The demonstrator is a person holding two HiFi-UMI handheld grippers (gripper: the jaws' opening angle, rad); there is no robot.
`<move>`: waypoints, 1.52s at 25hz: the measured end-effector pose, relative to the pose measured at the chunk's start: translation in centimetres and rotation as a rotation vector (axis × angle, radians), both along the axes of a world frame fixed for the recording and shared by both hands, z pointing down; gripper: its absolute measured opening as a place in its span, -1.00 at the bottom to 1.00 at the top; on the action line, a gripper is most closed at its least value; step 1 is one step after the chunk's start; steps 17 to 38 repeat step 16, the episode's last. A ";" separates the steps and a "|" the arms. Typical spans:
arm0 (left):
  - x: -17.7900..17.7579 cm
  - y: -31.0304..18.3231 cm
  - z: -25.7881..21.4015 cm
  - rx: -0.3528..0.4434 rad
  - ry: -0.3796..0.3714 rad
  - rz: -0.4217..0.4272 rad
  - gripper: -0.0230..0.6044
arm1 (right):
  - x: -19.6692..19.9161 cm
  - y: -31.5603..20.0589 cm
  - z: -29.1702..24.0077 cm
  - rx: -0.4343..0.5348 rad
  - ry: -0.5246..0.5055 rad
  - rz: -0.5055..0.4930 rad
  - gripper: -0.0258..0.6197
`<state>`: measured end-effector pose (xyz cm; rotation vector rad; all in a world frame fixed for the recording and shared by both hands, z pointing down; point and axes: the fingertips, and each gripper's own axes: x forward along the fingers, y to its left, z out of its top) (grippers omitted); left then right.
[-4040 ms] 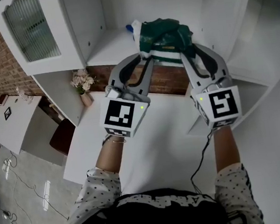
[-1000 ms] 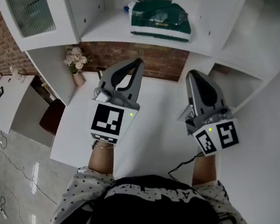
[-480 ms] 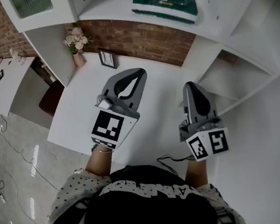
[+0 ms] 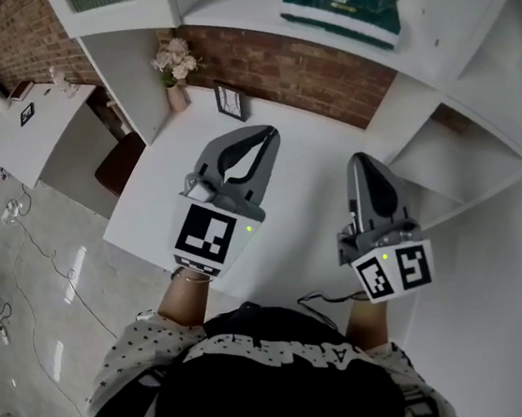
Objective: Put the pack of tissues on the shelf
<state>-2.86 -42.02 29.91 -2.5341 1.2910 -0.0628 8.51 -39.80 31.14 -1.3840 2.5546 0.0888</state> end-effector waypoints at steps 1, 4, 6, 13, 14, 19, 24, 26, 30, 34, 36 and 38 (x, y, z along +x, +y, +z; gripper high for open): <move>-0.4 0.1 -0.1 0.001 -0.003 -0.011 -0.80 | -0.2 -0.1 0.0 -0.001 -0.005 -0.007 -0.83; -1.3 0.2 -0.4 0.005 -0.018 -0.040 -0.80 | -0.9 -0.3 -0.1 0.000 -0.017 -0.029 -0.83; -1.9 0.6 -0.4 0.005 -0.028 -0.059 -0.80 | -1.4 -0.2 -0.1 0.001 -0.025 -0.046 -0.83; -2.9 0.7 -0.4 0.008 -0.041 -0.093 -0.80 | -2.1 -0.5 0.0 -0.002 -0.039 -0.069 -0.83; -3.0 0.7 -0.4 0.007 -0.042 -0.095 -0.80 | -2.1 -0.6 0.0 -0.003 -0.040 -0.070 -0.83; -3.1 0.7 -0.3 0.005 -0.045 -0.097 -0.80 | -2.2 -0.6 0.0 -0.003 -0.041 -0.071 -0.83; -3.1 0.7 -0.3 0.005 -0.045 -0.097 -0.80 | -2.2 -0.6 0.0 -0.003 -0.041 -0.071 -0.83; -3.1 0.7 -0.3 0.005 -0.045 -0.097 -0.80 | -2.2 -0.6 0.0 -0.003 -0.041 -0.071 -0.83; -3.1 0.7 -0.3 0.005 -0.045 -0.097 -0.80 | -2.2 -0.6 0.0 -0.003 -0.041 -0.071 -0.83; -3.1 0.7 -0.3 0.005 -0.045 -0.097 -0.80 | -2.2 -0.6 0.0 -0.003 -0.041 -0.071 -0.83; -3.1 0.7 -0.3 0.005 -0.045 -0.097 -0.80 | -2.2 -0.6 0.0 -0.003 -0.041 -0.071 -0.83; -3.1 0.7 -0.3 0.005 -0.045 -0.097 -0.80 | -2.2 -0.6 0.0 -0.003 -0.041 -0.071 -0.83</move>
